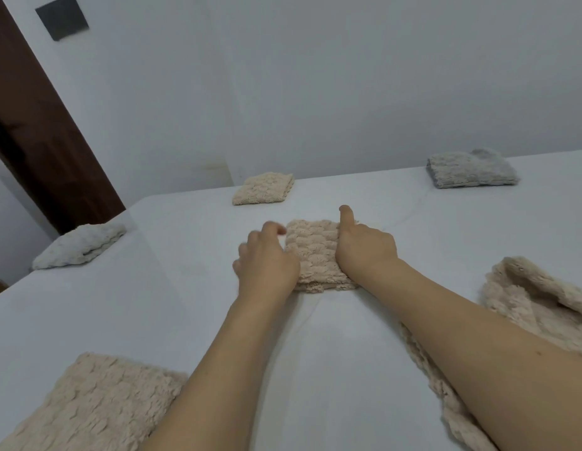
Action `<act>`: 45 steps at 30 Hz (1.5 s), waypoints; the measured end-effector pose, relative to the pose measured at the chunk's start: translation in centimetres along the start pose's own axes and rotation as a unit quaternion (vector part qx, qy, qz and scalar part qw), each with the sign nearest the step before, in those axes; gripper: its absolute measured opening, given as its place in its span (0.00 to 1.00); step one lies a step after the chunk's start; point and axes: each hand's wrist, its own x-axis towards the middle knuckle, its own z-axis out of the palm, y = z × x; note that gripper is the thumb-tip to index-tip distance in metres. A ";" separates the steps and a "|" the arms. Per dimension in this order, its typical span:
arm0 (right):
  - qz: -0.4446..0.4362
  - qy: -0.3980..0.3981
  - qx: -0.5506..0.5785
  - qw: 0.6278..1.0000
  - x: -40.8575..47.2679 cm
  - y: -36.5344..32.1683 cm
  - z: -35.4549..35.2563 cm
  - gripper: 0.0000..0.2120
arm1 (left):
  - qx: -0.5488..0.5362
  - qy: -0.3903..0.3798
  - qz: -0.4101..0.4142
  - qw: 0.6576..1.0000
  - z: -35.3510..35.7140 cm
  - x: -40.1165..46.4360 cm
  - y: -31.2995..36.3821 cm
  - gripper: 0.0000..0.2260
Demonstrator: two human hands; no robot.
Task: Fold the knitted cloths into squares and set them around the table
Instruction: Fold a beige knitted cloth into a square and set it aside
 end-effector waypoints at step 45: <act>0.192 -0.226 0.797 0.527 3.2 4.0 -2.3 0.34 | -0.274 -0.277 -0.039 0.920 -1.0 8.3 0.1 0.16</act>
